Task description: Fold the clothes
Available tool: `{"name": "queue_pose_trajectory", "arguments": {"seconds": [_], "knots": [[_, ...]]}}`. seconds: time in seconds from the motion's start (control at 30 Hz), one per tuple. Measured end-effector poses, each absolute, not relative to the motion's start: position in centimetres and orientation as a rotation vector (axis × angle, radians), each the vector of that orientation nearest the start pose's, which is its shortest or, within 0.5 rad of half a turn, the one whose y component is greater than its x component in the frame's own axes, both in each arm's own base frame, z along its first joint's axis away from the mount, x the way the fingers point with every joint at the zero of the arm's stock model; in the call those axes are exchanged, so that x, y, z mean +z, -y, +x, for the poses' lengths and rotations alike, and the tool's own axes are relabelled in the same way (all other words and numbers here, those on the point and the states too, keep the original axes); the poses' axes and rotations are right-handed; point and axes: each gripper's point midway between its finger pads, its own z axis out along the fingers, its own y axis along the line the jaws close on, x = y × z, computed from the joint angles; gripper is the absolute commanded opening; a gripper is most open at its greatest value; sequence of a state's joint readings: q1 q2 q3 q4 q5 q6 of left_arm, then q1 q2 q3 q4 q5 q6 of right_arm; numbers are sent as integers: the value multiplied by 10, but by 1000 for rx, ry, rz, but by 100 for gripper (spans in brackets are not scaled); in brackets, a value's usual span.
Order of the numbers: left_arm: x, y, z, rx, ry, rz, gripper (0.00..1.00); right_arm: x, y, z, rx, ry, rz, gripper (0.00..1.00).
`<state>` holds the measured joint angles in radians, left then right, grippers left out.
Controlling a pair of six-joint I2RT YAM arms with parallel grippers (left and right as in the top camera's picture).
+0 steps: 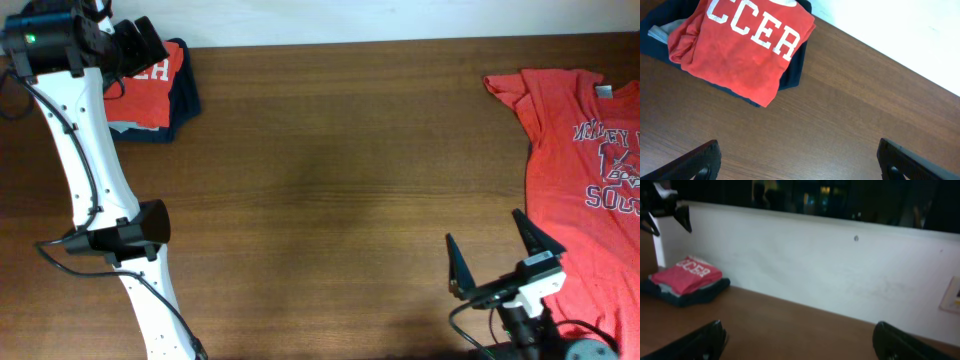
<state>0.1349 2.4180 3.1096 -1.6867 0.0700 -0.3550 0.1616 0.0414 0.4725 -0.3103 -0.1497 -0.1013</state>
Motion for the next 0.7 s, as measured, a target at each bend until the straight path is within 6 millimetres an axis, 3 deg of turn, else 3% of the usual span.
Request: {"name": "queue_pose_trajectory", "arguments": {"seconds": [0.2,0.7], "knots": [[285,-56,499,-173,-2501,-598,99,279,-60,210,155,-1392,-307,99],[285,-56,499,-173,-2501,-598,99,238,-52,232,108,-1364,-253,99]]}}
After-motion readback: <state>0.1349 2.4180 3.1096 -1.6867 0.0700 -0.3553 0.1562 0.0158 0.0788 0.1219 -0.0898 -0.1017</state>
